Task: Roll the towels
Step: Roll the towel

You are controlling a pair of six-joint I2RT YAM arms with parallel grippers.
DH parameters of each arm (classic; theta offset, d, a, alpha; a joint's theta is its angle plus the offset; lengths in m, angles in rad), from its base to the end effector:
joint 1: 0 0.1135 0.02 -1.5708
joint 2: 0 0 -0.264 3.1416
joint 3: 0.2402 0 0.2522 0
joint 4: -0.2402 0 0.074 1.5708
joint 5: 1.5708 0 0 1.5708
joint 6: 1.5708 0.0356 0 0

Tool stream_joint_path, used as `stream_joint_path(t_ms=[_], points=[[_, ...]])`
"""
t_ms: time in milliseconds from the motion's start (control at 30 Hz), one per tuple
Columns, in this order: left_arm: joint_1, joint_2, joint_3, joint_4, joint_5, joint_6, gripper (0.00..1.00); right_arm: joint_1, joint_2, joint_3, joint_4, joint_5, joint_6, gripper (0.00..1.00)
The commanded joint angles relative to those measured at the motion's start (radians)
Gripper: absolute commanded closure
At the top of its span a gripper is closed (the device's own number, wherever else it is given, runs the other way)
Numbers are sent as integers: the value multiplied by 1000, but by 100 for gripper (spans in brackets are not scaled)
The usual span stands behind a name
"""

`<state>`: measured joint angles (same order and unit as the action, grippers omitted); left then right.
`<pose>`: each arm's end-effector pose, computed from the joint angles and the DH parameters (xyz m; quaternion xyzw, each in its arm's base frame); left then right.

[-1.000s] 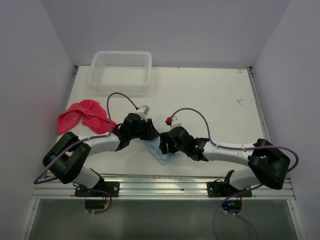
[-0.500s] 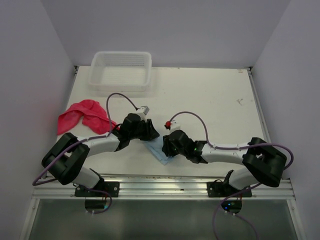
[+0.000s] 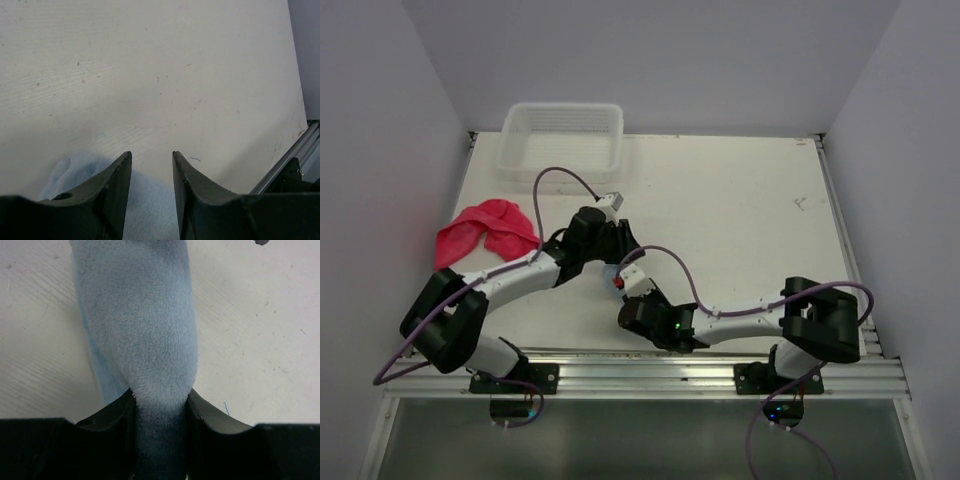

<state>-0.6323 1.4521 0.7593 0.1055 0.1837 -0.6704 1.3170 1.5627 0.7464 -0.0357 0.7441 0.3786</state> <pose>0.2432 -0.1863 0.2050 0.0266 0.8785 -0.3494 0.3249 0.0975 0.2798 0.1647 -0.2803 0.8356 0.0205 0.4720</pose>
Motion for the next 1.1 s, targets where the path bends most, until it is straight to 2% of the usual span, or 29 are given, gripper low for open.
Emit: stream_joint_path(t_ms=[0, 300, 533, 667, 800, 1067], points=[[8, -58, -3, -10, 34, -27, 58, 36, 56, 88, -99, 189, 0, 73], [3, -119, -153, 46, 60, -80, 58, 57, 122, 145, -155, 218, 11, 71], [-1, -130, -219, 69, 59, -89, 58, 125, 175, 186, -156, 261, -41, 69], [-6, -150, -255, 71, 43, -95, 58, 133, 181, 197, -167, 247, -44, 62], [-7, -173, -293, 80, 31, -107, 58, 133, 113, 196, -181, 195, -43, 48], [-9, -185, -334, 86, 2, -120, 58, 129, -50, 185, -152, -17, -67, 31]])
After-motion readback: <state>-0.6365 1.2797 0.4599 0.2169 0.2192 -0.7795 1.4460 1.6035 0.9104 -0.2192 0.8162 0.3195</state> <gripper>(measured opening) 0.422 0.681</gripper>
